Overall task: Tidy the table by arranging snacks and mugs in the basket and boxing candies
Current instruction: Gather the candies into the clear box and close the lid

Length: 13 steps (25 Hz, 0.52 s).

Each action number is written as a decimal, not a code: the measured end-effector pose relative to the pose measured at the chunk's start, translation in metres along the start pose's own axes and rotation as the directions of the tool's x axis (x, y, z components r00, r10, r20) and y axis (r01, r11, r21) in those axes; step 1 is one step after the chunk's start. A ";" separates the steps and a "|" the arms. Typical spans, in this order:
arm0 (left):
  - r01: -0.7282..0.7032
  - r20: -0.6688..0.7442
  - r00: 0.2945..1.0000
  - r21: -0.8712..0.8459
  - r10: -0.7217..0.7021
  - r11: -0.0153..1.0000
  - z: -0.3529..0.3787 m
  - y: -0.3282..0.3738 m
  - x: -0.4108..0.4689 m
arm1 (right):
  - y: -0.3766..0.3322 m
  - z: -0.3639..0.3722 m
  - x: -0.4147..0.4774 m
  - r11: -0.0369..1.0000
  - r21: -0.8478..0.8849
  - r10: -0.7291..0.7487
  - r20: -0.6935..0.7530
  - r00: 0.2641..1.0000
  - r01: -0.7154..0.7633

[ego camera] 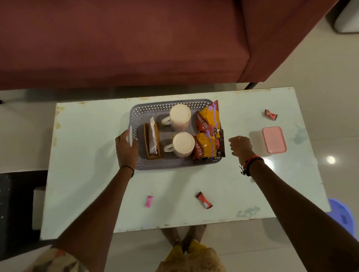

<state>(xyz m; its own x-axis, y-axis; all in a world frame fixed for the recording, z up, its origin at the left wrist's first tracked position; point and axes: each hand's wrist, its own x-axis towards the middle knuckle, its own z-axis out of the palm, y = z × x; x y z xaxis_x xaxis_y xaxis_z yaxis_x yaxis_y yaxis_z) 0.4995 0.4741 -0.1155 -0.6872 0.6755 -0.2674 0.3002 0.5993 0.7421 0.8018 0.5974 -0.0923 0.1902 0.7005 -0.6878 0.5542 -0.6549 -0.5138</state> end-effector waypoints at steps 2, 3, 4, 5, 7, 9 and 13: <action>0.006 0.001 1.000 -0.023 -0.006 1.000 0.004 0.005 -0.023 | 0.011 -0.003 0.000 0.999 0.045 0.010 -0.023 1.000 -0.009; -0.005 -0.012 1.000 -0.027 0.005 1.000 0.006 0.007 -0.036 | 0.018 -0.003 -0.004 1.000 0.028 0.012 -0.042 0.999 -0.011; -0.029 -0.033 0.999 -0.028 0.028 0.999 0.010 0.010 -0.051 | 0.025 -0.005 -0.006 1.000 0.028 -0.010 -0.090 0.996 0.013; -0.054 -0.058 0.997 -0.019 0.053 0.998 0.013 0.014 -0.065 | 0.029 -0.008 -0.010 0.999 0.026 -0.022 -0.121 0.992 0.026; -0.090 -0.090 0.992 -0.008 0.089 0.996 0.025 0.018 -0.091 | 0.035 -0.009 -0.017 0.996 0.087 -0.012 -0.157 0.988 0.026; -0.164 -0.042 0.986 -0.052 0.162 0.985 0.042 0.028 -0.117 | 0.043 -0.015 -0.022 0.993 0.117 0.002 -0.184 0.983 0.020; -0.271 0.079 0.956 -0.138 0.284 0.953 0.090 0.065 -0.165 | 0.051 -0.038 -0.016 0.997 0.049 -0.051 -0.224 0.973 0.063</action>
<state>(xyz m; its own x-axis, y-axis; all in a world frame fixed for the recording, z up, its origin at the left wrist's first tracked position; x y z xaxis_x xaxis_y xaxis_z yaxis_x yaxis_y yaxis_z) 0.6923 0.4401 -0.0790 -0.5194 0.8494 -0.0937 0.3808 0.3282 0.8645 0.8572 0.5633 -0.0879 0.3381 0.7786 -0.5287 0.5247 -0.6223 -0.5809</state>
